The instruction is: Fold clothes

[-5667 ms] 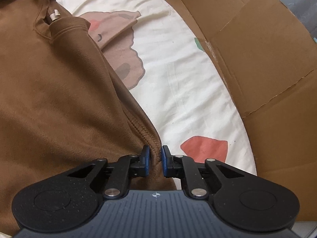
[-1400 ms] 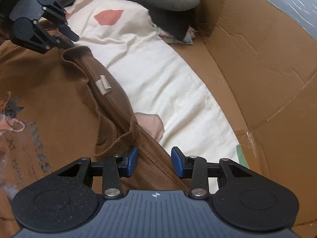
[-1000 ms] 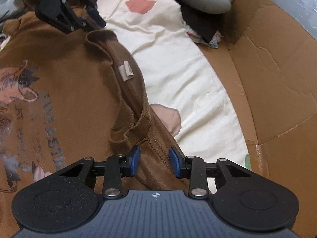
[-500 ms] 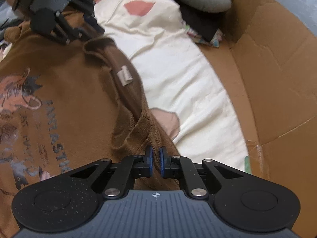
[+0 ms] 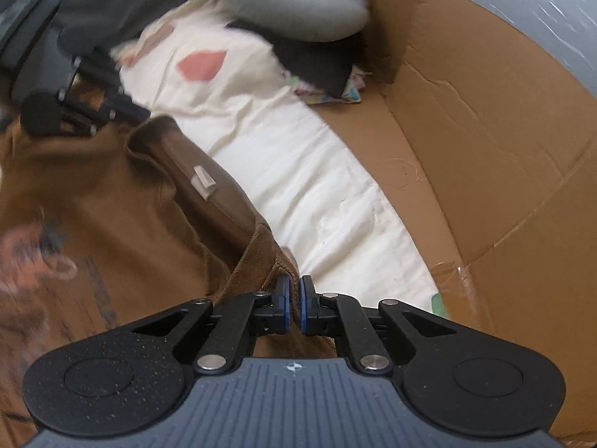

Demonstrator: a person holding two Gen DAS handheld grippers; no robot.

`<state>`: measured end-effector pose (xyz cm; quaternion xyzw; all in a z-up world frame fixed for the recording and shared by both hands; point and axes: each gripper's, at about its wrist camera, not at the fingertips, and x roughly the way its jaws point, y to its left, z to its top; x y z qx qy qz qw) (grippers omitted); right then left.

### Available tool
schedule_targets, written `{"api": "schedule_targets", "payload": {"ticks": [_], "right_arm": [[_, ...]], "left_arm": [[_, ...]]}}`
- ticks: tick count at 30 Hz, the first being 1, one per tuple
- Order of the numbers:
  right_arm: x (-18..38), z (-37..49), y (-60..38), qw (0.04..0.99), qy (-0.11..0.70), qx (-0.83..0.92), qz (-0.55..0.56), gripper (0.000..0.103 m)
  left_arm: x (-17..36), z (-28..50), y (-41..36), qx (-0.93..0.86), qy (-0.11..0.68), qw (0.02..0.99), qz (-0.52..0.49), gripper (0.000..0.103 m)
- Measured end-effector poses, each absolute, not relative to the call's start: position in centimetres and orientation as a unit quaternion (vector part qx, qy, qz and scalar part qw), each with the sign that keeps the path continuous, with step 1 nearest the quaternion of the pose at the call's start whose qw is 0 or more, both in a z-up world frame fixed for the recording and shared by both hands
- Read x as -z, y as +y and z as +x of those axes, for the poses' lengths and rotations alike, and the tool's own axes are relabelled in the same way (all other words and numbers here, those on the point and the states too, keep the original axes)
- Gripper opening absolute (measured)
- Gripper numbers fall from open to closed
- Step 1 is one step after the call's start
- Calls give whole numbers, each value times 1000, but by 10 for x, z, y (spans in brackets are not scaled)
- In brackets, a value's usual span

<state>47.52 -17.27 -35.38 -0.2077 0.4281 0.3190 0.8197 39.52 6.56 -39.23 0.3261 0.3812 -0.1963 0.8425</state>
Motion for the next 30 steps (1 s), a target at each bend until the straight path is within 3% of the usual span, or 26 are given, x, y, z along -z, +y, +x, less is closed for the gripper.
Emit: {"api": "schedule_targets", "payload": {"ticks": [9, 22, 24, 26, 30], "right_arm": [[355, 500, -167, 826, 422, -291, -233, 3], [393, 540, -160, 821, 460, -264, -213, 3], [397, 542, -164, 824, 460, -266, -195, 6], [396, 542, -170, 828, 459, -269, -177, 9], [396, 542, -175, 828, 457, -273, -177, 31]], "left_arm": [[381, 426, 70, 169, 368, 861, 308, 3], [420, 453, 70, 172, 398, 847, 308, 4], [421, 450, 69, 174, 396, 845, 314, 6], [417, 449, 71, 178, 402, 846, 302, 15], [414, 454, 71, 179, 409, 846, 291, 31]]}}
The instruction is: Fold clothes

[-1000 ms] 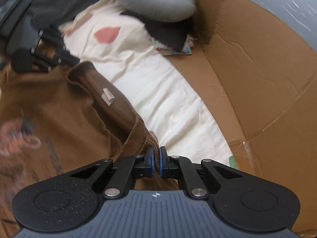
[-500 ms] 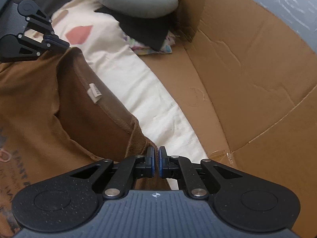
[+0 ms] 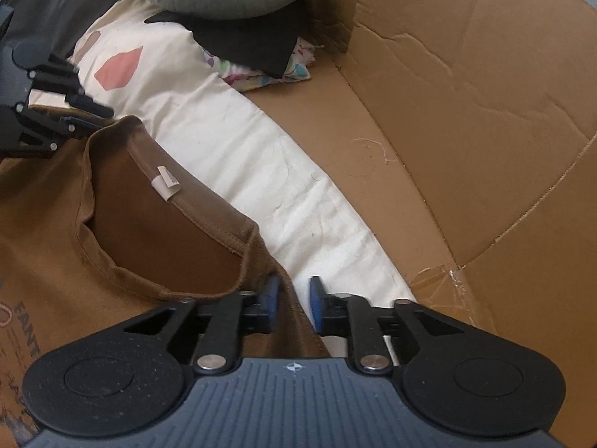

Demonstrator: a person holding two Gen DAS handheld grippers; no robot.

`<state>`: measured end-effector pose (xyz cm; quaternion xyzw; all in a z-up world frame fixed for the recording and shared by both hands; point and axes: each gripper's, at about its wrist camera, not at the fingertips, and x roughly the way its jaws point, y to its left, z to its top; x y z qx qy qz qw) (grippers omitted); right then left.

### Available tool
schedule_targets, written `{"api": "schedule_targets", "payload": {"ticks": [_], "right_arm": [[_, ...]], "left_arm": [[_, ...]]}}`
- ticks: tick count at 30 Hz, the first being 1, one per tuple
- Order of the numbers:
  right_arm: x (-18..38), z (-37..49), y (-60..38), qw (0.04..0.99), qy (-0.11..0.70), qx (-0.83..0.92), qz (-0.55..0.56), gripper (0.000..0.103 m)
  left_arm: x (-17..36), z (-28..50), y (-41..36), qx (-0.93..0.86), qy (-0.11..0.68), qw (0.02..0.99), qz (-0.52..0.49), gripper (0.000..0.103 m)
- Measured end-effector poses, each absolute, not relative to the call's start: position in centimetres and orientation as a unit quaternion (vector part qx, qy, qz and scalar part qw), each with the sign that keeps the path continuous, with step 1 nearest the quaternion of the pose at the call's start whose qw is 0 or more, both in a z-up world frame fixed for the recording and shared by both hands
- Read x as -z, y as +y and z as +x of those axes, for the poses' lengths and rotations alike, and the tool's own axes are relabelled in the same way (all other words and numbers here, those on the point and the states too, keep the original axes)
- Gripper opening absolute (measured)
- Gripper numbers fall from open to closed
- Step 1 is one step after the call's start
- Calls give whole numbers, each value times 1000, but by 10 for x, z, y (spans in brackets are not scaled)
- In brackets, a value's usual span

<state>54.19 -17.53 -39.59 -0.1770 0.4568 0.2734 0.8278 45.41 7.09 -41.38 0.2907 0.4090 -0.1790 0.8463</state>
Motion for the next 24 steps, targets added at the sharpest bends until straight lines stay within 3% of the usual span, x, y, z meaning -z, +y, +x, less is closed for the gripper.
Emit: {"api": "schedule_targets", "payload": {"ticks": [3, 8, 9, 15, 24], "right_arm": [[399, 545, -175, 826, 460, -279, -168, 31], [403, 541, -166, 819, 453, -303, -180, 29], [403, 540, -165, 817, 452, -307, -181, 19], [404, 533, -157, 811, 440, -319, -216, 3], [394, 535, -157, 829, 398, -295, -259, 2]], "left_arm": [[416, 463, 69, 176, 425, 847, 266, 32], [422, 468, 65, 186, 437, 844, 249, 15], [423, 467, 66, 188, 439, 844, 246, 13], [423, 466, 65, 196, 436, 841, 253, 5], [412, 465, 65, 161, 371, 868, 288, 4]]}}
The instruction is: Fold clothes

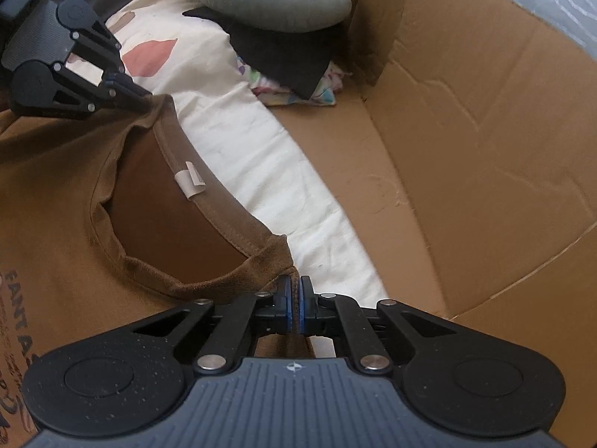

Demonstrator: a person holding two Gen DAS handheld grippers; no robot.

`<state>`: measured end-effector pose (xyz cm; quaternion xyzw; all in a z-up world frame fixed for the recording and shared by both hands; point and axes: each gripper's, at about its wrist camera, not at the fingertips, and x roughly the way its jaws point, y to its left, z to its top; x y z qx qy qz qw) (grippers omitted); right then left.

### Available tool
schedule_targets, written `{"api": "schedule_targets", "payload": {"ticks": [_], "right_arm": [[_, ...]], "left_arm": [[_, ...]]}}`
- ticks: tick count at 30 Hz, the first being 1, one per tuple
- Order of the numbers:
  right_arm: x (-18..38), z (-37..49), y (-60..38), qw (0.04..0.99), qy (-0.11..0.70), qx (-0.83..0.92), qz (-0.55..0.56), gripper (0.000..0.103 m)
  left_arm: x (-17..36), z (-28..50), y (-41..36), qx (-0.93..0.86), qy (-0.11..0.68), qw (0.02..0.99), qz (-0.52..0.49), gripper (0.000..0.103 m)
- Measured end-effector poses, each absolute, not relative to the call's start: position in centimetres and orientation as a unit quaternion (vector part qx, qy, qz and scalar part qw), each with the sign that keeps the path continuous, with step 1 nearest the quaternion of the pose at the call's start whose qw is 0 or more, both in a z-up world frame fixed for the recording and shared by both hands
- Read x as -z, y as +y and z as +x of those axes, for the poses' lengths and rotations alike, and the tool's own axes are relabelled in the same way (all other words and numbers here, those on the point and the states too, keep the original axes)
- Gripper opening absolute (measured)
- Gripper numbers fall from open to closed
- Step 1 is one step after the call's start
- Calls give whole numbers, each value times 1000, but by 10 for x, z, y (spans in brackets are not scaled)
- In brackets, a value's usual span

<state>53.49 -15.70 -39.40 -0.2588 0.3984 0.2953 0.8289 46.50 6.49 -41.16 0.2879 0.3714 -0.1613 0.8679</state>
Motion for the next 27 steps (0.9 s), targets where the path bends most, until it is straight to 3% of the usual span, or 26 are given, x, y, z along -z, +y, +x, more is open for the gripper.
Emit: {"api": "schedule_targets", "payload": {"ticks": [16, 19, 23, 27], "right_arm": [[405, 565, -140, 842, 394, -237, -282, 3], [407, 568, -146, 842, 408, -239, -258, 17], [388, 563, -166, 852, 402, -248, -225, 28], [366, 546, -192, 863, 385, -257, -204, 32]], "left_arm": [[419, 493, 55, 129, 366, 862, 325, 6], [414, 493, 54, 137, 371, 861, 320, 12], [387, 487, 74, 138, 360, 892, 237, 34], [368, 473, 92, 131, 355, 901, 212, 34]]}}
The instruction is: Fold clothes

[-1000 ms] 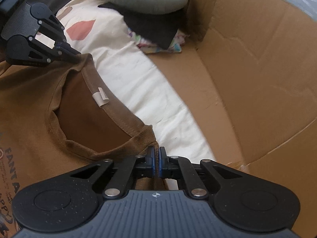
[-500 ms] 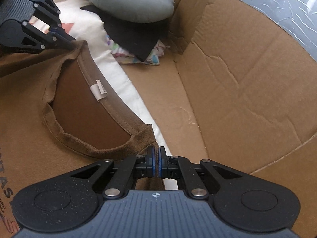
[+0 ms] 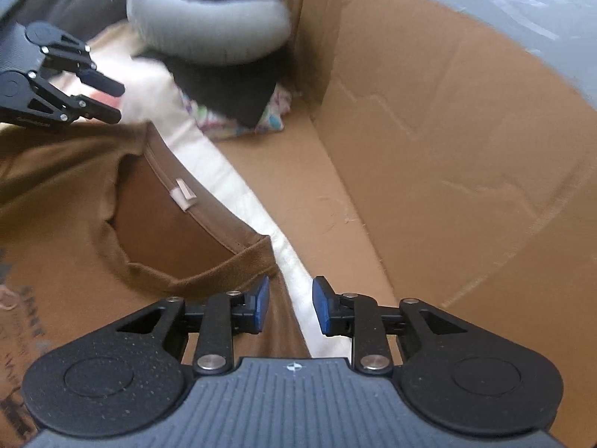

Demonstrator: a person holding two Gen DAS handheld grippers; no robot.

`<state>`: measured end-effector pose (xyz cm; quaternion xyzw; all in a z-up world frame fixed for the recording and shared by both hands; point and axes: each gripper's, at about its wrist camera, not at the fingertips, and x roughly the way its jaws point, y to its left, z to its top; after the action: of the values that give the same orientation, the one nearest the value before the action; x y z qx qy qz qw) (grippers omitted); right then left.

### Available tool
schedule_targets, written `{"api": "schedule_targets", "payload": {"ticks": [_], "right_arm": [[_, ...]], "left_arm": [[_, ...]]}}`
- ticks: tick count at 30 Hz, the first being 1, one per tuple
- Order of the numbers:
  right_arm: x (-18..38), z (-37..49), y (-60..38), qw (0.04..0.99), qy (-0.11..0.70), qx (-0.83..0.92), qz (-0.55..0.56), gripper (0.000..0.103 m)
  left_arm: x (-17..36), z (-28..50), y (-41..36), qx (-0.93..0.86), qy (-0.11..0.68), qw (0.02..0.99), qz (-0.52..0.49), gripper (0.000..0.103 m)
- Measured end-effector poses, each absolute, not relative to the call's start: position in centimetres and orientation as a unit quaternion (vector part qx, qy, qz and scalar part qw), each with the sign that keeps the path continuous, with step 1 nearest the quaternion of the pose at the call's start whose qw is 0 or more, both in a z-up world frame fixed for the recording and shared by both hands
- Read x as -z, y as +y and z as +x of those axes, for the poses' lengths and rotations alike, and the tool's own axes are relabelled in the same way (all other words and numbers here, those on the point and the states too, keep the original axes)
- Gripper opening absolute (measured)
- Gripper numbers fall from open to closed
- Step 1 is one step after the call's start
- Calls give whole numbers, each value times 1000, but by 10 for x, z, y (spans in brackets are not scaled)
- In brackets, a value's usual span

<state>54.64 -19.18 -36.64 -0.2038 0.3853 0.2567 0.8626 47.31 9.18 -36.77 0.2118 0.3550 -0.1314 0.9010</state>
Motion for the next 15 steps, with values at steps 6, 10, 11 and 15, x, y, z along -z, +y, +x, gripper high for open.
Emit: {"api": "schedule_targets", "payload": {"ticks": [6, 10, 11, 15], "right_arm": [[354, 518, -239, 870, 388, -238, -188, 32], [355, 499, -272, 871, 402, -219, -179, 32], [356, 496, -280, 871, 406, -212, -176, 32], [363, 483, -305, 875, 418, -186, -160, 32]], "left_arm": [[355, 449, 123, 111, 368, 897, 220, 34], [356, 435, 150, 85, 388, 892, 215, 34], [357, 432, 155, 79, 393, 891, 212, 34], [366, 420, 167, 70, 405, 891, 193, 32]]}}
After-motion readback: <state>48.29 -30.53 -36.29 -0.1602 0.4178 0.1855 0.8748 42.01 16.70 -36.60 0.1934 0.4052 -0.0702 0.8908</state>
